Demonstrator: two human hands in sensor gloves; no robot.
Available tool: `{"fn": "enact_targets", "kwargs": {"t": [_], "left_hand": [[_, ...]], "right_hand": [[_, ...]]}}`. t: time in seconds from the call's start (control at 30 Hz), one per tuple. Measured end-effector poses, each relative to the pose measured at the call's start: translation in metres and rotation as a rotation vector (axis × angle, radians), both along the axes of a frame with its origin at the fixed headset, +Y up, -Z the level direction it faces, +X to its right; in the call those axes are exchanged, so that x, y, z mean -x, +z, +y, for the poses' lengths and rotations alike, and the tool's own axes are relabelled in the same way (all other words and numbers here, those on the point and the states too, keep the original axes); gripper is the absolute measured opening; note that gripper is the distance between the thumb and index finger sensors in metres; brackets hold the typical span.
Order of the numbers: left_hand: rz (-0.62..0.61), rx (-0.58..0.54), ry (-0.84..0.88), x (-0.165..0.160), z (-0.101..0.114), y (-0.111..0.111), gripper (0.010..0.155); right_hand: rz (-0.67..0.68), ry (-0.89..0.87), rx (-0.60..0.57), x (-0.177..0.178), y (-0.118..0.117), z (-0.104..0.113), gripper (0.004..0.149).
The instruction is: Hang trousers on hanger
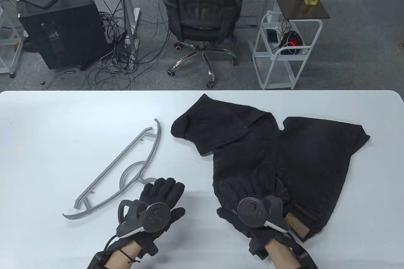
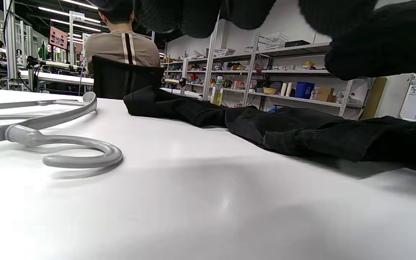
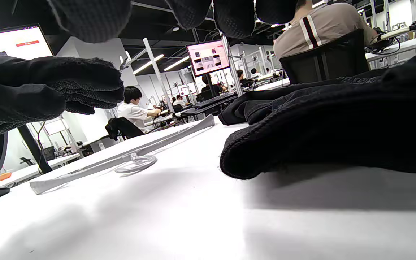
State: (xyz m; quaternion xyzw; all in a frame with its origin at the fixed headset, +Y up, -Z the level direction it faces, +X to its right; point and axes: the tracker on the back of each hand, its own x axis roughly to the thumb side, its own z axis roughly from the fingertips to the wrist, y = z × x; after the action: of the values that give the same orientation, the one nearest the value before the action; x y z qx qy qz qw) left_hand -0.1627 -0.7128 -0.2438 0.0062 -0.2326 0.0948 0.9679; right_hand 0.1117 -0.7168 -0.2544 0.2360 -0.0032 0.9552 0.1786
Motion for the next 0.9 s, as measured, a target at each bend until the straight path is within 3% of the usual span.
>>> {"fn": "enact_targets", "kwargs": {"t": [0.9], "left_hand": [[0.007, 0.017, 0.006, 0.0038, 0.0014, -0.0021, 0.071]], "right_hand": [[0.0, -0.001, 0.022, -0.0007, -0.0021, -0.0014, 0.076]]}}
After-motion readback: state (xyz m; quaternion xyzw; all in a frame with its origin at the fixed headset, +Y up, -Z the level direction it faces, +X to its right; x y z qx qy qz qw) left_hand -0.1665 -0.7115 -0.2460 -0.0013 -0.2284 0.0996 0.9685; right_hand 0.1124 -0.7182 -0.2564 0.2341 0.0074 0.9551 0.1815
